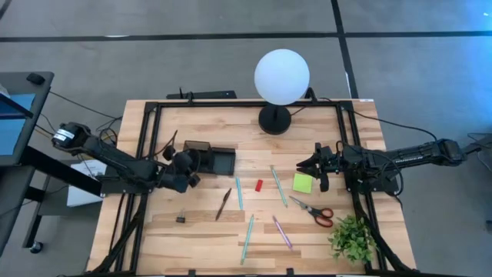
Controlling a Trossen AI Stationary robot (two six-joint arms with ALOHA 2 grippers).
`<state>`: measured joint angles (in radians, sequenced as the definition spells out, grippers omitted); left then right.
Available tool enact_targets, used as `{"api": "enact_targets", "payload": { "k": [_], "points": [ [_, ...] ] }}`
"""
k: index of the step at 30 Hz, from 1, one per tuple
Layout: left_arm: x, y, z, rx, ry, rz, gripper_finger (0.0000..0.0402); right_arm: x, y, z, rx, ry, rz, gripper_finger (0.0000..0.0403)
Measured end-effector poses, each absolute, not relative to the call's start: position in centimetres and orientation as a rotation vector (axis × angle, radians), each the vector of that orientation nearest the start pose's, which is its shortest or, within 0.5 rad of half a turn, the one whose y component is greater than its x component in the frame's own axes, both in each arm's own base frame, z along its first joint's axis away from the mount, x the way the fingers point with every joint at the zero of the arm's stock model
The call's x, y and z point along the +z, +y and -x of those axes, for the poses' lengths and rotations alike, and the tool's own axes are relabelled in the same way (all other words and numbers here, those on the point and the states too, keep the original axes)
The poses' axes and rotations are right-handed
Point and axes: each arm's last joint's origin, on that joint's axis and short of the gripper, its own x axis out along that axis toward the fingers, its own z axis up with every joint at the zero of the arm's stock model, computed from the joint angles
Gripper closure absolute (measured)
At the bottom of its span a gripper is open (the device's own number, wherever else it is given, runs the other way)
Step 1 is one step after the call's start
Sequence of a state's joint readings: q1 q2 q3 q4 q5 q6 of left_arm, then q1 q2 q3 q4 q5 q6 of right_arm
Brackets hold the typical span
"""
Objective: Pick and place office supplies into organizer
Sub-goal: Put the right black binder clip into the black desk organizer, then put the black binder clip into the black desk organizer
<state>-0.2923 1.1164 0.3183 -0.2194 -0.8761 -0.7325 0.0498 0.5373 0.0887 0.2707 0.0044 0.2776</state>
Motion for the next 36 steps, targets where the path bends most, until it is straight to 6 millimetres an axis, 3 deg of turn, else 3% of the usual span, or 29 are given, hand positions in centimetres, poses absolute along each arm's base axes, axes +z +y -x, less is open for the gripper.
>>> {"api": "enact_targets", "payload": {
  "k": [8, 19, 30, 36],
  "points": [
    [13.4, -2.4, -16.6, 0.743, 0.629, 0.152, 0.0280, 16.9, 0.7, -13.5, 0.021, 0.183, -0.262, 0.0326],
    [16.3, -4.4, -17.1, 0.400, 0.728, 0.313, 0.0297, 16.9, 0.6, -13.5, 0.019, 0.183, -0.247, 0.0326],
    [17.3, -9.2, -15.4, 0.070, 0.961, 0.566, 0.0305, 16.9, 0.6, -13.5, 0.023, 0.182, -0.195, 0.0326],
    [16.7, -11.2, -13.0, 0.101, 1.116, 0.688, 0.0304, 16.9, 0.6, -13.5, 0.023, 0.182, -0.195, 0.0326]
  ]
}}
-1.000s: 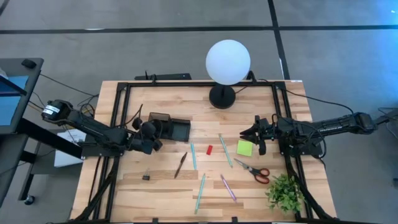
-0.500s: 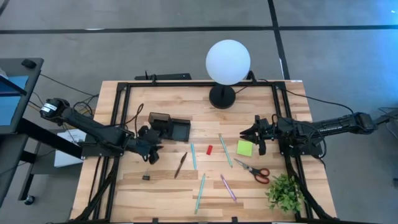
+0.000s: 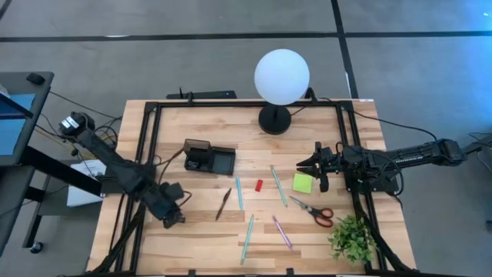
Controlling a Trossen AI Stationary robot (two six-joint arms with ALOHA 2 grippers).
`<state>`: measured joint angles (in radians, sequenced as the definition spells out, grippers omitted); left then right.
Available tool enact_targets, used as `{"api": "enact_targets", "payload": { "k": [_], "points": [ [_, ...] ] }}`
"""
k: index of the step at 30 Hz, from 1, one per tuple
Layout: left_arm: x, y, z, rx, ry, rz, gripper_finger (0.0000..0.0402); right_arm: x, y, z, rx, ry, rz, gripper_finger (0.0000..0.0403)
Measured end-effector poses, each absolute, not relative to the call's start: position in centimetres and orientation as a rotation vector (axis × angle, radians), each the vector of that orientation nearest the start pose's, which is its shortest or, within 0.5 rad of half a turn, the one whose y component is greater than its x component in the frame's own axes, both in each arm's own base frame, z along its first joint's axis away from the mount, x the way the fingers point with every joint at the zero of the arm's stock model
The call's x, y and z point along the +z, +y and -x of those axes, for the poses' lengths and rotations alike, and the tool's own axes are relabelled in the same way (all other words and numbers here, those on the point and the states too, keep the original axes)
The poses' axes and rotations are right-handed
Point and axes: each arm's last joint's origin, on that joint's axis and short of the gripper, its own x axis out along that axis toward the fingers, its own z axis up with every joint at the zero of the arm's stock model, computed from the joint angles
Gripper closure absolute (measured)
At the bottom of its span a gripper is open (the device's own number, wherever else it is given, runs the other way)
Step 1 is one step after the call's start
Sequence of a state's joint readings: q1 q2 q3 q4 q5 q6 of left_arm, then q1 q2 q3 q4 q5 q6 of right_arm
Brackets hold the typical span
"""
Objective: Pick and place office supplies into organizer
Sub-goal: Put the black binder clip into the black desk organizer
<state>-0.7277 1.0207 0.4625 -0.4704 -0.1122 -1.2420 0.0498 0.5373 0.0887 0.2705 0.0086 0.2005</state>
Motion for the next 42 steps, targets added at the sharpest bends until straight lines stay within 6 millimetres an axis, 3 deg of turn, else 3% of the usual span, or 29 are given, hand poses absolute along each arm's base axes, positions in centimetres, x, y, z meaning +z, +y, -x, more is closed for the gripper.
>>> {"api": "enact_targets", "payload": {
  "k": [11, 17, 23, 30, 42],
  "points": [
    [16.7, -13.1, -11.4, 0.108, 1.155, 0.846, 0.0304, 16.9, 0.6, -13.5, 0.023, 0.181, -0.195, 0.0326],
    [15.6, -13.6, -11.8, 0.170, 1.146, 0.816, 0.0304, 16.9, 0.6, -13.5, 0.023, 0.181, -0.194, 0.0326],
    [14.3, -14.9, -12.8, 0.263, 1.169, 0.899, 0.0306, 17.0, 0.6, -13.5, 0.024, 0.177, -0.193, 0.0326],
    [14.5, -15.6, -13.2, 0.257, 1.192, 0.859, 0.0324, 17.1, 0.6, -13.5, 0.029, 0.163, -0.144, 0.0326],
    [14.1, -14.2, -13.0, 0.317, 1.165, 0.649, 0.0358, 17.1, 0.6, -13.5, 0.029, 0.163, -0.144, 0.0326]
  ]
}}
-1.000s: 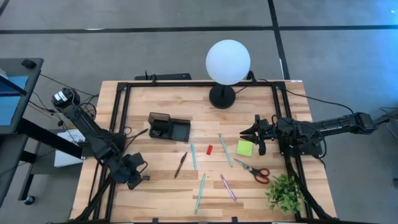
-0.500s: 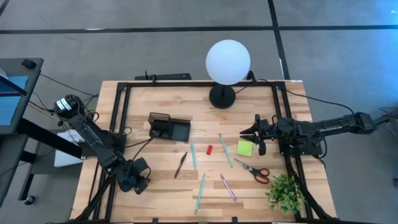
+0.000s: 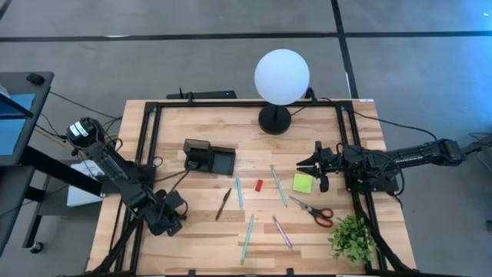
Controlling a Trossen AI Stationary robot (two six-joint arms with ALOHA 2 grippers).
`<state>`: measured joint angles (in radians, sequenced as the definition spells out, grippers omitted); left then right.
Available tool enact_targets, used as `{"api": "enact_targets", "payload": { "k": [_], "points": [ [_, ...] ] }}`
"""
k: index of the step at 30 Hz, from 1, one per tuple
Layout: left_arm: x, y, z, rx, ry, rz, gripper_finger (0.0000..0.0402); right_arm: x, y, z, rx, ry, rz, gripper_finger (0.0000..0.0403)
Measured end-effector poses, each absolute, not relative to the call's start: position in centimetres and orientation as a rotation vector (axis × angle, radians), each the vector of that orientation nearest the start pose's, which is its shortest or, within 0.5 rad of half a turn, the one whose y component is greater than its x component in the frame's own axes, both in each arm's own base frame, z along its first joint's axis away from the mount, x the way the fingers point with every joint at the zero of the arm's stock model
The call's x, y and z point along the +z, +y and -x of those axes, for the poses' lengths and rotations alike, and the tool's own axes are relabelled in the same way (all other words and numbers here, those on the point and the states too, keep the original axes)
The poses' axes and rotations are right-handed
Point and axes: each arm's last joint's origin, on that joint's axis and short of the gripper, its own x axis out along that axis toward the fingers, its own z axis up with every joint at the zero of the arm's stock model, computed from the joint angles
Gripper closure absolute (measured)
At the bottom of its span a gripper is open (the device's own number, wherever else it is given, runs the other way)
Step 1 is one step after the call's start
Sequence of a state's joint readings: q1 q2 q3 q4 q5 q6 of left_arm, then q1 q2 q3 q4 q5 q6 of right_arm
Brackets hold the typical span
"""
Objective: Pick and place office supplies into organizer
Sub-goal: Put the black binder clip into the black desk organizer
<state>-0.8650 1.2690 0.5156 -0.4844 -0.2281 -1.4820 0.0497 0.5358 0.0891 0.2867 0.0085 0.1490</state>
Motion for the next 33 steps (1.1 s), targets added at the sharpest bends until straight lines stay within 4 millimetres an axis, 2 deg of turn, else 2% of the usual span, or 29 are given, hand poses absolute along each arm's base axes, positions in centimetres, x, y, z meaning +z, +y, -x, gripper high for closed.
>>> {"api": "enact_targets", "payload": {
  "k": [14, 24, 28, 33],
  "points": [
    [14.1, -10.9, -15.4, 0.410, 1.024, 0.380, 0.0373, 17.1, 0.6, -13.5, 0.029, 0.163, -0.144, 0.0326],
    [14.1, -10.4, -15.8, 0.304, 1.066, 0.197, 0.0371, 17.1, 0.6, -13.5, 0.029, 0.163, -0.144, 0.0326],
    [14.1, -10.5, -15.8, 0.248, 1.093, 0.153, 0.0350, 17.1, 0.6, -13.5, 0.029, 0.163, -0.144, 0.0326],
    [14.6, -10.7, -16.2, 0.208, 1.082, 0.109, 0.0298, 17.1, 0.6, -13.5, 0.029, 0.163, -0.144, 0.0326]
  ]
}}
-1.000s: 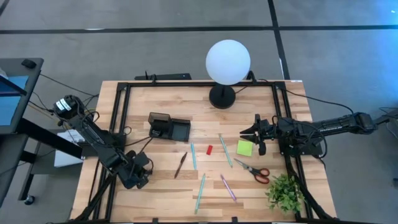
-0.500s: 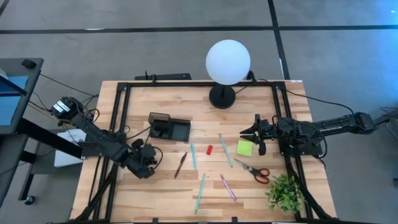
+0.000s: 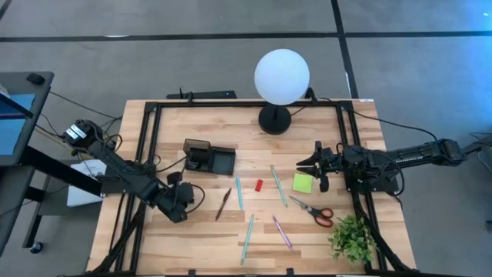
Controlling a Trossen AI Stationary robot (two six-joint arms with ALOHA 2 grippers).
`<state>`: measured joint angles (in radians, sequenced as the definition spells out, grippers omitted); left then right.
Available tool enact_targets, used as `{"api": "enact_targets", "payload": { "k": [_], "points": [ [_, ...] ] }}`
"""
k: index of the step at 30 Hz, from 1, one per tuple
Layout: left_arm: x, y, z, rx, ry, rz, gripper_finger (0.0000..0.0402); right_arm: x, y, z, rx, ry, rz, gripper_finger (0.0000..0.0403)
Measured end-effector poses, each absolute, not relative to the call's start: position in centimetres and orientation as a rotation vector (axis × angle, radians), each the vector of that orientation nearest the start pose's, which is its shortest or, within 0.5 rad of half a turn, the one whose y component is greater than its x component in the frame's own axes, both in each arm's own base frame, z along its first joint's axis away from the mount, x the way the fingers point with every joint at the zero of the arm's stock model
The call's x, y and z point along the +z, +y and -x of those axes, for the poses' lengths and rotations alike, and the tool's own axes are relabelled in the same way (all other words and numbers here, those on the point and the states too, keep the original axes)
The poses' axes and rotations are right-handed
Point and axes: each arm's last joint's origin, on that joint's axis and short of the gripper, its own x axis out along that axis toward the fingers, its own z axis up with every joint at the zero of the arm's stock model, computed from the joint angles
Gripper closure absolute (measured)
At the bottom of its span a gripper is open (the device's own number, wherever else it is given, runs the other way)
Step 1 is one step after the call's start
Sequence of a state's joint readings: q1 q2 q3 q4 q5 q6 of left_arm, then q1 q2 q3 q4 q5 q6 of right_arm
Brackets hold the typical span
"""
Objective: Pick and place office supplies into organizer
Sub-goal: Put the black binder clip into the black desk organizer
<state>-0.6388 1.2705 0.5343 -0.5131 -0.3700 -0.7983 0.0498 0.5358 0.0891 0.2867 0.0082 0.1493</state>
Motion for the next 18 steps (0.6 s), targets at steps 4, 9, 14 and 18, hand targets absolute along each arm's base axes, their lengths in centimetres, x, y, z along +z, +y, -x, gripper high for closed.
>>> {"api": "enact_targets", "payload": {
  "k": [4, 9, 14, 18],
  "points": [
    [15.2, -11.0, -16.6, 0.164, 1.074, 0.081, 0.0260, 17.1, 0.6, -13.5, 0.029, 0.163, -0.145, 0.0326],
    [15.1, -11.1, -16.5, 0.136, 1.104, 0.101, 0.0235, 17.1, 0.6, -13.5, 0.029, 0.163, -0.145, 0.0326],
    [14.4, -11.1, -16.5, 0.164, 1.142, 0.072, 0.0233, 17.1, 0.6, -13.5, 0.029, 0.164, -0.145, 0.0326],
    [13.0, -11.1, -16.4, 0.192, 1.198, 0.031, 0.0232, 17.1, 0.6, -13.5, 0.029, 0.164, -0.145, 0.0326]
  ]
}}
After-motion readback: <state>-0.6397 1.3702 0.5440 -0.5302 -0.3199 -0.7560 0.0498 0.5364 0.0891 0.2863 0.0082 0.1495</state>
